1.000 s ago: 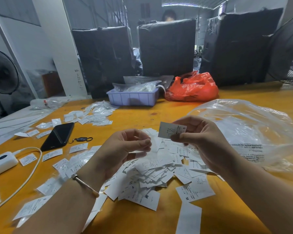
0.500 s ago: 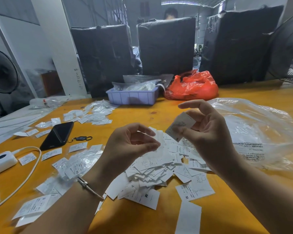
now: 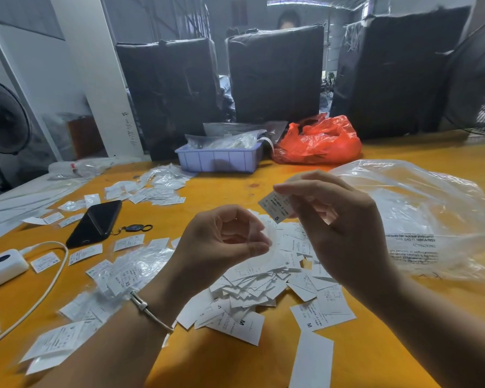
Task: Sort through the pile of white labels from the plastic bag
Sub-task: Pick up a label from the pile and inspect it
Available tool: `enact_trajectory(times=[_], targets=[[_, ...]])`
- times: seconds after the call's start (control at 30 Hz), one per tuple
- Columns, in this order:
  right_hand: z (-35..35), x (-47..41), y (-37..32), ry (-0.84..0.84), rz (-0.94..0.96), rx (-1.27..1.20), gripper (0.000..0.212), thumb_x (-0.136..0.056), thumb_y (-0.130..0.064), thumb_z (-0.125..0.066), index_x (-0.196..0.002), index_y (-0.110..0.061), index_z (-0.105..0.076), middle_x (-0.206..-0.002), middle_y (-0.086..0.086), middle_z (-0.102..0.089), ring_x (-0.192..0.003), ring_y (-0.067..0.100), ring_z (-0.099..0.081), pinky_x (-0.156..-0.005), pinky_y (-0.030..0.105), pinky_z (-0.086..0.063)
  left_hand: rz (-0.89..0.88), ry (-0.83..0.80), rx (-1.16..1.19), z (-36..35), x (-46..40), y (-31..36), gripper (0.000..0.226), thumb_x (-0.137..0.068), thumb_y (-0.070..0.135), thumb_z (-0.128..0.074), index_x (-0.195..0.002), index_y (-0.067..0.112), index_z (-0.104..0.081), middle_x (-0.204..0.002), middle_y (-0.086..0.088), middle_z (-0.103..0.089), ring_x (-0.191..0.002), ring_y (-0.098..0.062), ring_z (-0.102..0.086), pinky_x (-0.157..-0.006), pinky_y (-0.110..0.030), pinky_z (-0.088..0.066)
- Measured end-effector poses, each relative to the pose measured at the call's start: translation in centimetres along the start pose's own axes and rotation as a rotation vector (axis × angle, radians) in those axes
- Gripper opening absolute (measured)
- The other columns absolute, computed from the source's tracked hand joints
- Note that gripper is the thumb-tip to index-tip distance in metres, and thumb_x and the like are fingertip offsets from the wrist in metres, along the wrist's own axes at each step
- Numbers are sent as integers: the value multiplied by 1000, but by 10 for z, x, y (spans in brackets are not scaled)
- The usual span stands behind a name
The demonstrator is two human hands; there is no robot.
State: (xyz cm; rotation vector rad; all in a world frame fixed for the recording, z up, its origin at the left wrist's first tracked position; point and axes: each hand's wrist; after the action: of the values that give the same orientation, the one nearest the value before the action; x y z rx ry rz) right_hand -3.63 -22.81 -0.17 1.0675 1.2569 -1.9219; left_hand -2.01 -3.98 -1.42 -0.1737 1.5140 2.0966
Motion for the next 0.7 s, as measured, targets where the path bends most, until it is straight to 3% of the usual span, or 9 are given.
enact_trajectory(times=[0.07, 0.17, 0.3, 0.37, 0.47, 0.6, 0.7], targets=[[-1, 1, 1, 20, -16, 35, 21, -90, 2, -59, -106, -6, -71, -98, -2, -66, -89, 8, -65, -68, 26, -58, -4, -5, 13, 0, 0, 0, 27, -71, 10, -80, -93, 0, -67, -87, -6, -78, -85, -19, -75, -77, -25, -59], [0, 2, 2, 49, 5, 179, 21, -89, -13, -62, -107, -7, -71, -98, -8, -63, -86, 7, -63, -65, 16, -55, -10, 4, 47, 1, 0, 0, 27, -74, 14, -76, -94, -1, -66, -88, -6, -78, -82, -20, -76, -70, -20, -57], [1, 0, 6, -256, -179, 185, 46, -77, -51, -67, -98, -12, -74, -90, -8, -69, -75, 8, -67, -65, 30, -57, -29, 45, 74, 4, 0, 1, 28, -75, 20, -73, -94, 0, -68, -85, -7, -77, -80, -19, -74, -66, -24, -56], [-1, 2, 9, -347, -241, 113, 35, -76, -44, -69, -90, -13, -76, -83, -6, -71, -73, 9, -67, -67, 36, -56, -24, 56, 95, 6, 0, 1, 23, -75, 18, -73, -92, 2, -70, -84, -8, -76, -80, -19, -73, -66, -23, -55], [-3, 4, 16, -291, -300, -51, 5, -79, -17, -75, -82, -14, -77, -77, -1, -72, -72, 17, -67, -67, 40, -54, 0, 55, 96, 7, -1, 1, 21, -71, 23, -77, -87, 10, -74, -84, -8, -75, -80, -22, -70, -67, -24, -56], [-2, 4, 15, -250, -318, -118, 3, -76, -12, -77, -77, -15, -76, -73, -1, -71, -69, 18, -66, -65, 38, -55, -3, 60, 20, 7, -1, 1, 24, -74, 32, -75, -87, 11, -75, -82, -6, -74, -76, -19, -69, -67, -24, -56], [1, 4, 16, -227, -331, -134, 4, -74, -10, -79, -76, -12, -76, -72, 0, -71, -67, 17, -66, -62, 35, -55, -61, 77, -37, 5, -1, 1, 24, -80, 26, -70, -91, 6, -75, -81, -4, -76, -72, -18, -72, -64, -21, -55]])
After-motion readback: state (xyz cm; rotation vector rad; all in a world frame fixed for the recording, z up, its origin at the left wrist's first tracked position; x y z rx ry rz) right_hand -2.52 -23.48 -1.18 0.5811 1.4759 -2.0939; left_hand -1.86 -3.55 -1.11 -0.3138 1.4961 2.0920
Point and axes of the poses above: each hand's wrist, its own x-axis away from the middle knuckle, its own z-axis out of the back of the hand, y = z × x
